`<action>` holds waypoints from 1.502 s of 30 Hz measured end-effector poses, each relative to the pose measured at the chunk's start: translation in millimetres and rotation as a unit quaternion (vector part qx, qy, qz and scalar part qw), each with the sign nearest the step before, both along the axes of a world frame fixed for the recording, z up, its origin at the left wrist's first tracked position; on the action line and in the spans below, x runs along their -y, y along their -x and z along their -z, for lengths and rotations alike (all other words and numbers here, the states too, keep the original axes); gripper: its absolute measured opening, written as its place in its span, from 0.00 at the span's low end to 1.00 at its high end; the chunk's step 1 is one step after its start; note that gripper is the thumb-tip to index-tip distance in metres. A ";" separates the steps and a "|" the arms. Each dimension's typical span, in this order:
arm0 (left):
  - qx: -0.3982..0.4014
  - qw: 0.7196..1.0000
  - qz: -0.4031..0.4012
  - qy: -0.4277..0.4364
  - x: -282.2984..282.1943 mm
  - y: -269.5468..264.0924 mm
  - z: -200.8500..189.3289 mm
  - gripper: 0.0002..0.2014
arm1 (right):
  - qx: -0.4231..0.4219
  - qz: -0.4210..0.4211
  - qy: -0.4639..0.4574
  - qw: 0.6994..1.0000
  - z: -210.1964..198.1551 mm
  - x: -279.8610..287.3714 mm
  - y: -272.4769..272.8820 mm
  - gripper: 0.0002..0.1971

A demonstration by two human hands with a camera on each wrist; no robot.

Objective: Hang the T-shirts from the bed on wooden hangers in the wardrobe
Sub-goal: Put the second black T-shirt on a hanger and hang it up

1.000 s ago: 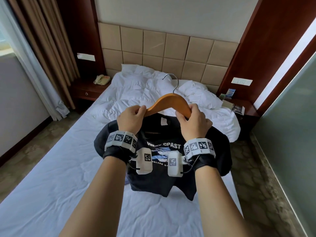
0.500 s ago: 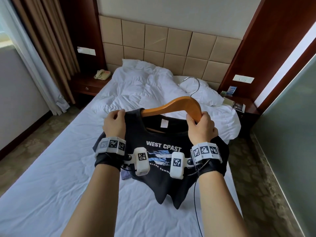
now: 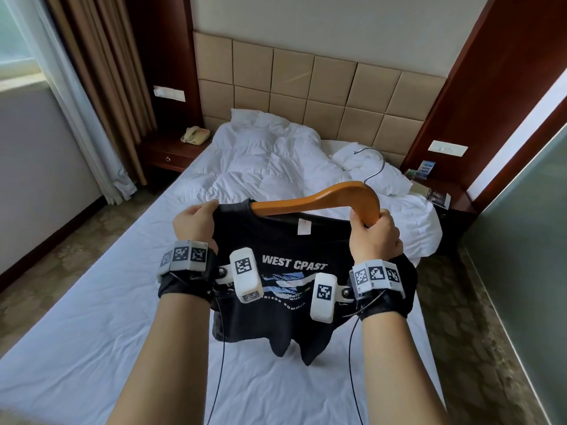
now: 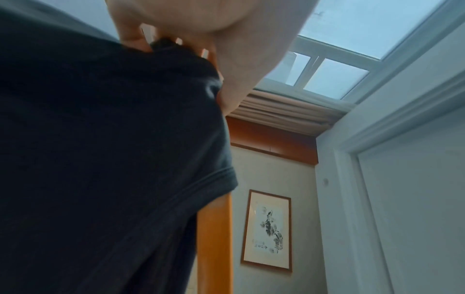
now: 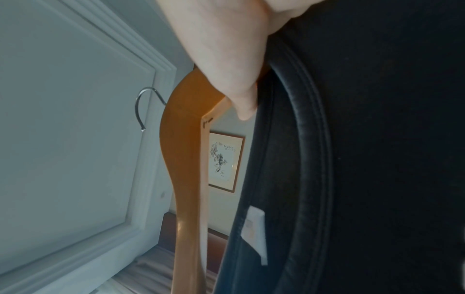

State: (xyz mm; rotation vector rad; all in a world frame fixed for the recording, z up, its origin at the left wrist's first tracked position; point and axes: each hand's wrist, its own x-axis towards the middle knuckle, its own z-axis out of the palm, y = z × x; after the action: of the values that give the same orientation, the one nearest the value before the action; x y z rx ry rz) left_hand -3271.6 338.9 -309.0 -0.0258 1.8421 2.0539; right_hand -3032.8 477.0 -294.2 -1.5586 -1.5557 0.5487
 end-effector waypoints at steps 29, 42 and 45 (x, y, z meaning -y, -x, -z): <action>-0.474 0.819 0.234 0.223 -15.0 -56.5 -27.2 0.17 | 0.091 -0.212 -0.040 0.972 -3.1 19.2 4.7 0.12; -0.412 0.825 0.195 0.334 -18.2 -51.8 -25.6 0.24 | 0.151 -0.082 -0.024 0.985 26.7 8.4 -5.1 0.07; -0.387 0.841 0.204 0.318 -18.5 -51.5 -24.7 0.22 | 0.150 -0.080 -0.034 0.985 25.6 8.4 -4.6 0.06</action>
State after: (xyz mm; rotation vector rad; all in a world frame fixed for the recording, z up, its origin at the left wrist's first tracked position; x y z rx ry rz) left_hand -3220.2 357.5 -284.3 1.0591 2.6128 1.1283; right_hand -3028.1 468.6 -319.8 -1.5233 -1.9195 0.3546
